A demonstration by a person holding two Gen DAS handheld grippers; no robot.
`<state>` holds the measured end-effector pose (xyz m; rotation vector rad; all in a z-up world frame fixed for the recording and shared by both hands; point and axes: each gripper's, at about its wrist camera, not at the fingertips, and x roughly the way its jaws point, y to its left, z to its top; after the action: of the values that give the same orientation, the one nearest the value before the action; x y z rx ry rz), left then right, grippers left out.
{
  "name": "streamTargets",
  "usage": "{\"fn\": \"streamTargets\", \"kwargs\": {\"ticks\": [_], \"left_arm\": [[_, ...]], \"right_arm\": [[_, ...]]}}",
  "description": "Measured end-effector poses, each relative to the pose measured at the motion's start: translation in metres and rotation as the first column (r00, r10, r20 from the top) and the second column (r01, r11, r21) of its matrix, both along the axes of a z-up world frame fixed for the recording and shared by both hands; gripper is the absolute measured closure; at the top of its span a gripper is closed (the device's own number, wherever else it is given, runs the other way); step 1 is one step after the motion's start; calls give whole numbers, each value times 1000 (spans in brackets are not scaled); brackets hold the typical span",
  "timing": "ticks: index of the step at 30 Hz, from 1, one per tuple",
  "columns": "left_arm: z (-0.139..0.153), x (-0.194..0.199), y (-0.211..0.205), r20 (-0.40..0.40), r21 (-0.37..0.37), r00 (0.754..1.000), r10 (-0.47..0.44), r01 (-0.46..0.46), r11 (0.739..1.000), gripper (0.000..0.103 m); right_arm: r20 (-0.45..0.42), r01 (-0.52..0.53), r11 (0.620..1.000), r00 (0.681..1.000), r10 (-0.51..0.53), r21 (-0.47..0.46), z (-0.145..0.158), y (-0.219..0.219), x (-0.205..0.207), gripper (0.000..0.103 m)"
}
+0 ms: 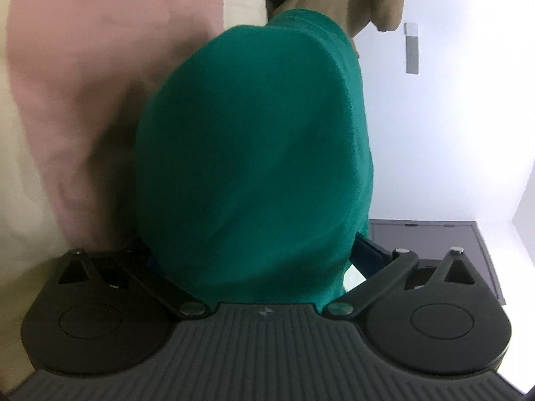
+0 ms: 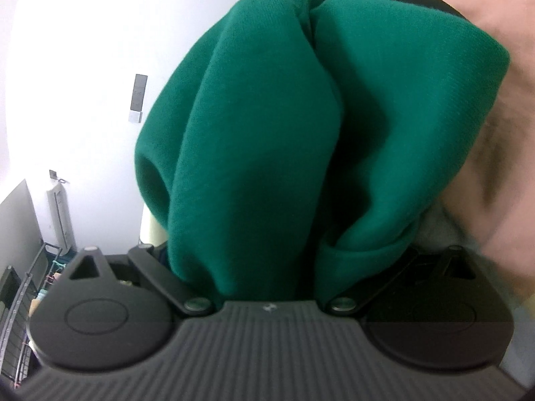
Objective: Fold large clothes
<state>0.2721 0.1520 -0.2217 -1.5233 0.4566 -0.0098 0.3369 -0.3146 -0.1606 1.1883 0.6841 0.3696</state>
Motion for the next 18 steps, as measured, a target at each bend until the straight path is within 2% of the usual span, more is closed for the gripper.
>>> {"fn": "streamTargets", "kwargs": {"ticks": [5,8,10,12,13,15,18], "left_arm": [[1,6,-3,20,45,1000,21,-21,999,0],[3,3,-6,23,72,1000,18,-20,997,1],[4,3,-6,23,87,1000,17,-19,996,8],[6,2,-5,29,111,999,18,-22,994,21],[8,2,-6,32,126,999,16,-20,992,24],[11,1,-6,42,153,999,12,-18,988,36],[21,-4,-9,63,215,998,3,-16,977,52]], "right_arm": [[10,6,1000,1000,-5,-30,2,14,6,1],[52,-11,997,999,14,-74,7,12,6,4],[72,-19,996,997,25,-91,10,12,6,15],[88,-29,994,995,38,-105,14,13,7,32],[97,-34,993,994,45,-116,17,13,6,36],[126,-44,988,990,63,-151,24,14,5,49],[167,-56,977,982,91,-204,36,16,1,57]]}}
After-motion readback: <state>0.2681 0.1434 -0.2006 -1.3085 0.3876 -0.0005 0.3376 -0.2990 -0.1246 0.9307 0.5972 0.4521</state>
